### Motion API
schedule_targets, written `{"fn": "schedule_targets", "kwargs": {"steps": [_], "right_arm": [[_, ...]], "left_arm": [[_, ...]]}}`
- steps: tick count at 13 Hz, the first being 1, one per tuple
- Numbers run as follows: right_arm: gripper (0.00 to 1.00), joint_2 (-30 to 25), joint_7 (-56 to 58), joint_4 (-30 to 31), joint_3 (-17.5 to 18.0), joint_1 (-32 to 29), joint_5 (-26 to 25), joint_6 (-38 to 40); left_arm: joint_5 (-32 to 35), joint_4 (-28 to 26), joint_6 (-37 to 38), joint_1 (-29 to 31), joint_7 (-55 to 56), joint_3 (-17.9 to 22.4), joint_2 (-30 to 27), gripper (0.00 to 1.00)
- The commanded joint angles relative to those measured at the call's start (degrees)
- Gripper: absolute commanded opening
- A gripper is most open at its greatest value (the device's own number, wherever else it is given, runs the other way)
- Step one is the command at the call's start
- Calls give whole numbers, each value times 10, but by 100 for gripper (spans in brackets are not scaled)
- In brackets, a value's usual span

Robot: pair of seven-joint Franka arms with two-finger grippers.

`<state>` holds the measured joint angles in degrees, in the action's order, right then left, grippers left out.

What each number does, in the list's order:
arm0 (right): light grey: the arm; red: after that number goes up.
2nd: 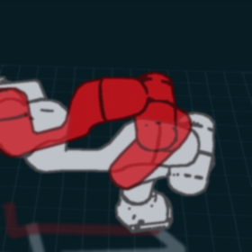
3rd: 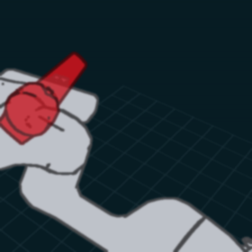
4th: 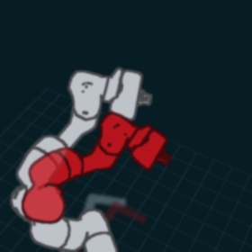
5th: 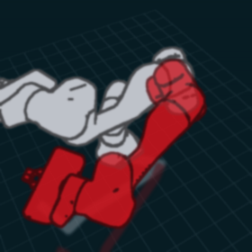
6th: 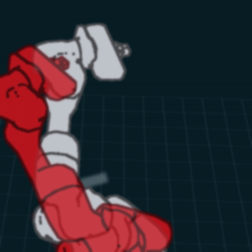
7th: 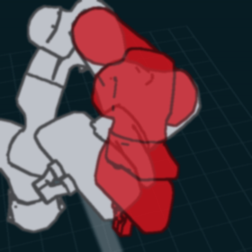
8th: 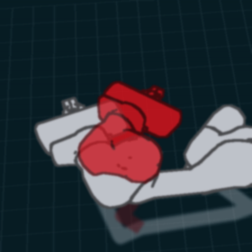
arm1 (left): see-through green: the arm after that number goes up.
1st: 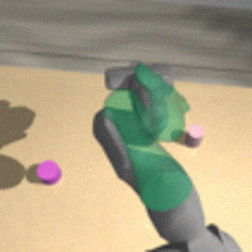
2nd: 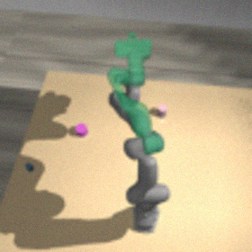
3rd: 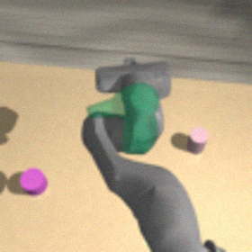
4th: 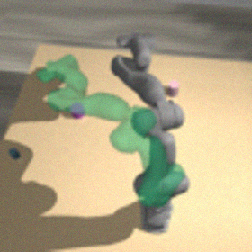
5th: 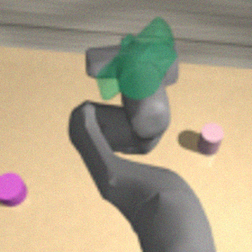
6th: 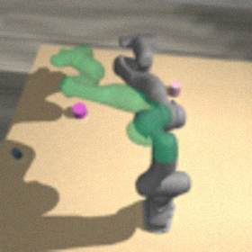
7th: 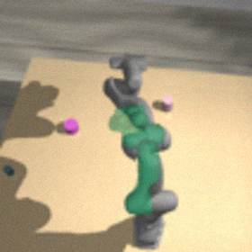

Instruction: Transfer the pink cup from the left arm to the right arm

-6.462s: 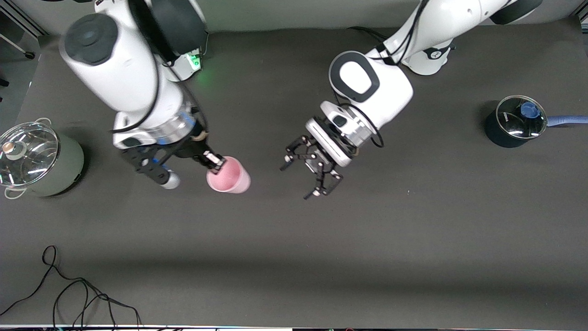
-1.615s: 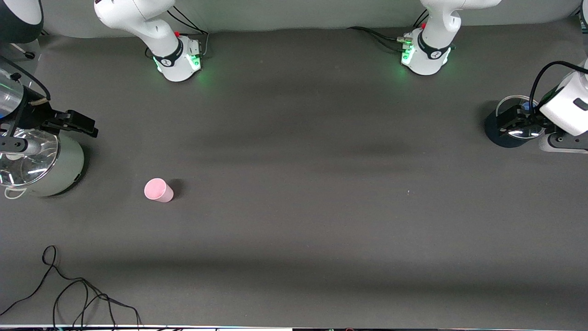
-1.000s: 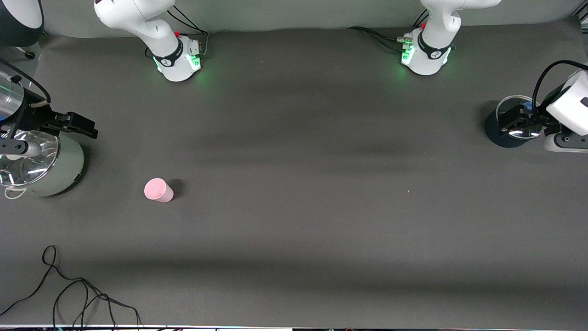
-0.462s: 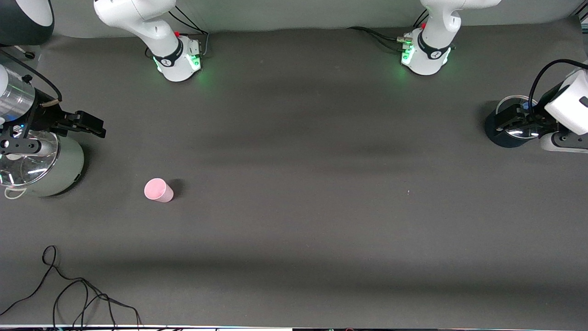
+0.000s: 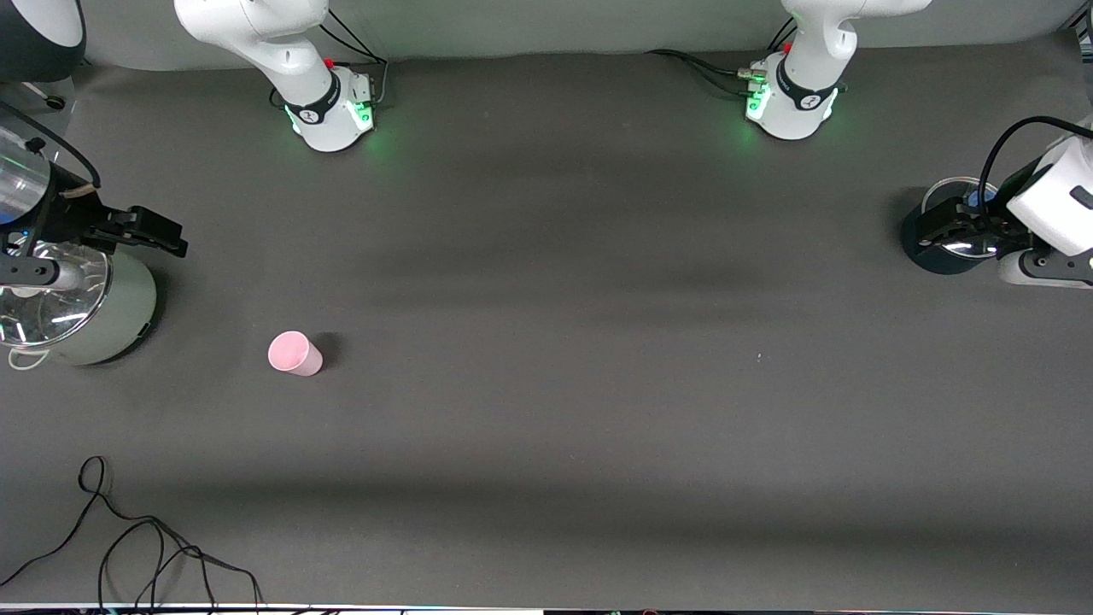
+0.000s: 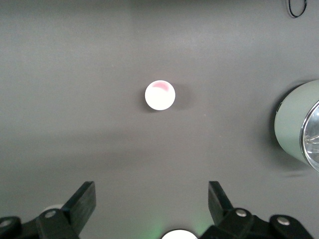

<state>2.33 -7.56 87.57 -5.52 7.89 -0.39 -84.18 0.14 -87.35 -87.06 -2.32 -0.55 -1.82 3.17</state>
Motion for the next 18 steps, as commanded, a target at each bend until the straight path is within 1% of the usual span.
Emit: {"fn": "schedule_targets", "kwargs": {"steps": [1, 2, 3, 5, 6, 10, 13, 18], "right_arm": [[100, 0, -1, -12, 36, -34, -13, 7], [100, 0, 2, -15, 45, -41, -13, 7], [100, 3, 22, -22, 44, -42, -15, 7], [100, 7, 86, -28, 44, -46, -34, -3], [100, 8, 97, -30, 44, -55, -35, -7], [100, 9, 85, -33, 44, -49, -29, -16], [100, 13, 16, -35, 44, -37, -28, -14], [100, 22, 20, -35, 44, -35, -27, -14]], "left_arm": [[-3, -10, -8, 5, -1, -4, -8, 100], [-2, -10, -9, 6, -1, -4, -8, 100], [-2, -10, -8, 6, -1, -3, -9, 100], [-2, -5, -5, 7, 1, -3, -11, 100], [-2, -5, -5, 7, 0, -3, -12, 100], [-3, -6, -7, 6, 0, -3, -11, 100], [-6, -6, -7, 6, 0, -3, -10, 100], [-7, -6, -8, 5, 0, -4, -6, 100]]}}
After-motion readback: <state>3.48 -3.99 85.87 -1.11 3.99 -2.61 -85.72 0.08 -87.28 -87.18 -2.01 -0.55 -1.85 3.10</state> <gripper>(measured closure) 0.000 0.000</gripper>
